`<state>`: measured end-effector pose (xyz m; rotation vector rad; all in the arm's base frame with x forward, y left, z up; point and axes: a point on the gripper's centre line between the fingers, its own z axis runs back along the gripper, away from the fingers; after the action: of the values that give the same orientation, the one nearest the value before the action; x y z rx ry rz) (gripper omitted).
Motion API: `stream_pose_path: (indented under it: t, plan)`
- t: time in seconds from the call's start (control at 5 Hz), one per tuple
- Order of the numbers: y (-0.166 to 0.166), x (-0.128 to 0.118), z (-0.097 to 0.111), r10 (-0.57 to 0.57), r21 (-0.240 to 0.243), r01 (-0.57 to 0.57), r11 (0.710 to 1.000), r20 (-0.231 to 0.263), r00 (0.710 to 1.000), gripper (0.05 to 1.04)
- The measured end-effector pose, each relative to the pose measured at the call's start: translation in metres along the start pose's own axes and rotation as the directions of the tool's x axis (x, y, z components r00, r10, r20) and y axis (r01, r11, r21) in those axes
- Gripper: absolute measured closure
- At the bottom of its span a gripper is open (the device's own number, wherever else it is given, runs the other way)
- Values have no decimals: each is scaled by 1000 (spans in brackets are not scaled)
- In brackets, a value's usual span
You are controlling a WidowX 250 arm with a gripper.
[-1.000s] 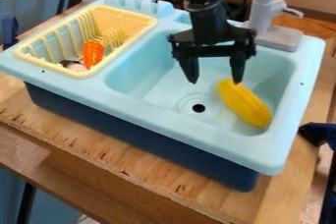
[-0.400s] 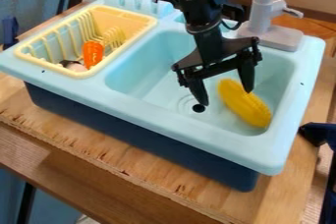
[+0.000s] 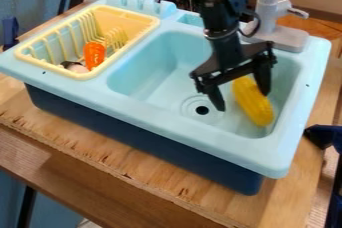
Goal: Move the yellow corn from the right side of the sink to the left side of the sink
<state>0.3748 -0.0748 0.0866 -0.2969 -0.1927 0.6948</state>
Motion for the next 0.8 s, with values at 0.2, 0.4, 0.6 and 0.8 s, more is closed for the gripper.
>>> stream_pose_path:
  t: [0.2,0.4,0.6,0.8]
  plan:
    - [4,10,-10,71,17,-70,997,-9,997,152]
    - [4,11,-10,72,33,-72,997,-19,997,403]
    - [6,8,-10,10,43,-8,999,-58,998,430]
    - [7,5,5,-189,92,203,975,-140,972,431]
